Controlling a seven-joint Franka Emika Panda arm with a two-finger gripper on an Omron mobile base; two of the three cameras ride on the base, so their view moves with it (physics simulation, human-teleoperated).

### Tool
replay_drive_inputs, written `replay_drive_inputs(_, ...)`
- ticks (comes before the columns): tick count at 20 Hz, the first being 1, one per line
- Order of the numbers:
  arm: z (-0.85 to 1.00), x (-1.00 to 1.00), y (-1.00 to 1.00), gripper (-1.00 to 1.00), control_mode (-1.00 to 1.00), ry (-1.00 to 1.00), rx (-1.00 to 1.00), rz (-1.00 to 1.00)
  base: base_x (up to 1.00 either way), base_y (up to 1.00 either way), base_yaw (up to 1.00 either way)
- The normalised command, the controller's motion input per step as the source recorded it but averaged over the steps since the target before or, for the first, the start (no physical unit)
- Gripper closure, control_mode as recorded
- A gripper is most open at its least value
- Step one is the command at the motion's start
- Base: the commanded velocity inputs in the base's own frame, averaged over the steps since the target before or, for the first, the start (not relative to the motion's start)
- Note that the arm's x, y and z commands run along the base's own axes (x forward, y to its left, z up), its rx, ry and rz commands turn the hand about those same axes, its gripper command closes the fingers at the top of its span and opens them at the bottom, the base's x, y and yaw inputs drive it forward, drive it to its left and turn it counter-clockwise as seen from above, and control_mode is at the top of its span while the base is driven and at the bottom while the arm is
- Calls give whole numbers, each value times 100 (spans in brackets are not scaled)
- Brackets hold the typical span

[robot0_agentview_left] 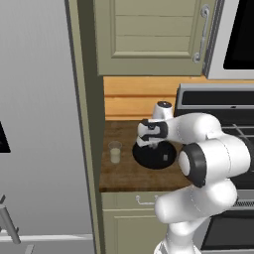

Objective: Grab a lemon wedge from the fridge and one ice cube from the ice bowl, and put them in the glass of lemonade.

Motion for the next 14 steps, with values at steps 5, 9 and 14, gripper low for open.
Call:
replay_drive_inputs(5, 26, -4, 7, 100, -100, -8, 0, 1, 0, 0, 0)
replay_drive_inputs(9, 27, -1, 16, 100, -100, -8, 0, 3, 0, 0, 0)
replay_drive_inputs(14, 22, -4, 24, 100, -100, -10, -1, 3, 0, 0, 0)
